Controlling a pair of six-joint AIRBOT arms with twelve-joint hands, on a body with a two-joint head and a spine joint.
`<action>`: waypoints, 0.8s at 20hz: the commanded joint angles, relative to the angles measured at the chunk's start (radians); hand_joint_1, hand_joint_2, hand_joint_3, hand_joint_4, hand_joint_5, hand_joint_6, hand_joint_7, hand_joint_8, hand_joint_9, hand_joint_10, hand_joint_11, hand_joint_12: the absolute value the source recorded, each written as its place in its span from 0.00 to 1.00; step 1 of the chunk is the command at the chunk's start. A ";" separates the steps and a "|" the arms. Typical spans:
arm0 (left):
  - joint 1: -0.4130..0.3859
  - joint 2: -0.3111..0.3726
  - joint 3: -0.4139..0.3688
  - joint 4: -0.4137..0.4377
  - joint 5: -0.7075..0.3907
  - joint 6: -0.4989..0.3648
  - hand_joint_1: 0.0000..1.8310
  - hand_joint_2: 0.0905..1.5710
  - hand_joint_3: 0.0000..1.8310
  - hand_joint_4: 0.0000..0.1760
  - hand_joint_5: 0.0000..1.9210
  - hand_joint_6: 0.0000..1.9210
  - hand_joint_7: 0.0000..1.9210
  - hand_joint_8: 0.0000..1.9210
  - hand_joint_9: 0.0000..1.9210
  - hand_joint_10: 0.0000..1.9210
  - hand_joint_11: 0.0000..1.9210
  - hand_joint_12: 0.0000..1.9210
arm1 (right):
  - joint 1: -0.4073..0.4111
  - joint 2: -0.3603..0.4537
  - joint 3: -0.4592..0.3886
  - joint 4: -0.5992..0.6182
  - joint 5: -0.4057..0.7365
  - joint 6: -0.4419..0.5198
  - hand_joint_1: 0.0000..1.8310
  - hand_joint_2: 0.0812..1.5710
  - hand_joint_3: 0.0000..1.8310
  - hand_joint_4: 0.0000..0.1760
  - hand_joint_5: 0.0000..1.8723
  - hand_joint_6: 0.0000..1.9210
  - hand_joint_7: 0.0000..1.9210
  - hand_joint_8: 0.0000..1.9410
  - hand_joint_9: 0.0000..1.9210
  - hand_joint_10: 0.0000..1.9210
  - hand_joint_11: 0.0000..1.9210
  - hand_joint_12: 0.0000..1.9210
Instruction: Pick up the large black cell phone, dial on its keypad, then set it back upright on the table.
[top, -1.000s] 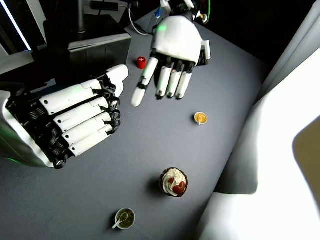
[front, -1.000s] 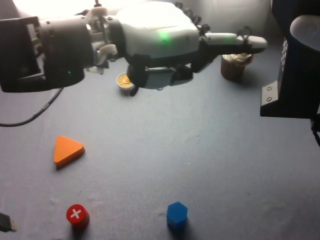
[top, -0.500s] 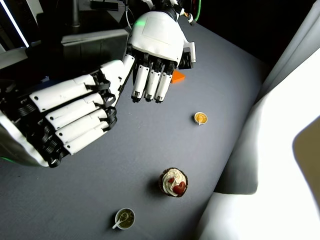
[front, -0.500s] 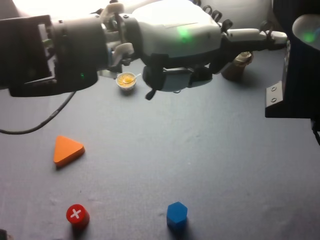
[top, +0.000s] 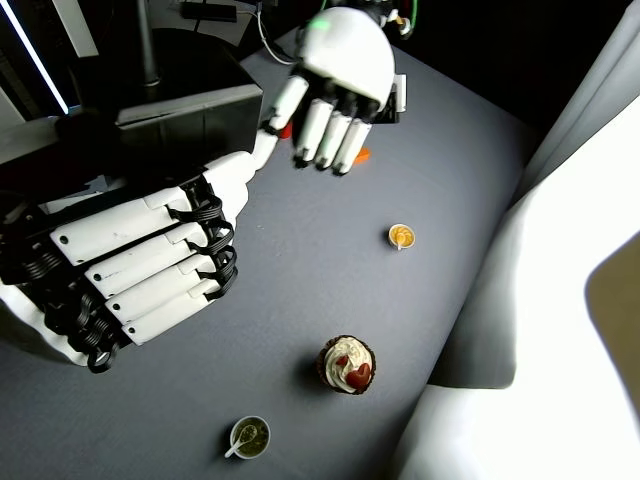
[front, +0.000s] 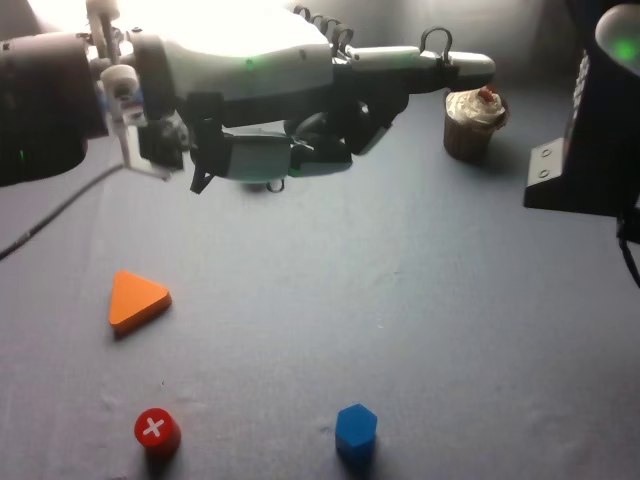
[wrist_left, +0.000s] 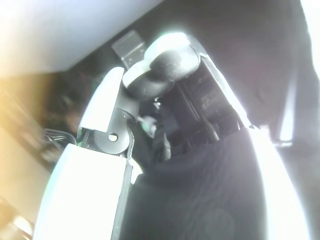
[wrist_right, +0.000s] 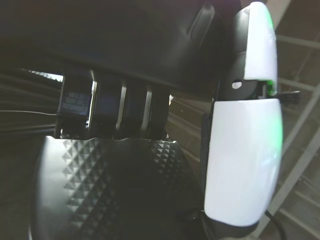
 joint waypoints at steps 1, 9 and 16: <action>-0.019 0.008 -0.013 -0.080 -0.089 -0.035 0.71 0.88 0.00 0.90 0.00 0.00 0.31 0.88 0.49 1.00 0.49 1.00 | -0.003 0.006 0.013 -0.004 0.157 0.016 0.82 0.64 0.00 0.00 0.59 0.26 0.61 0.27 0.57 0.48 0.51 0.75; 0.040 0.004 -0.011 -0.152 -0.189 -0.562 0.70 0.89 0.00 0.85 0.01 0.00 0.30 0.89 0.48 1.00 0.48 1.00 | -0.131 -0.067 0.108 0.057 0.277 0.016 0.82 0.64 0.00 0.00 0.61 0.21 0.62 0.25 0.55 0.49 0.50 0.77; 0.044 0.008 -0.022 -0.306 -0.191 -0.562 0.70 0.80 0.00 0.22 0.11 0.00 0.37 0.77 0.45 0.98 0.47 1.00 | -0.173 -0.149 0.218 0.057 0.338 0.017 0.76 0.66 0.00 0.00 0.58 0.33 0.56 0.39 0.53 0.63 0.54 0.56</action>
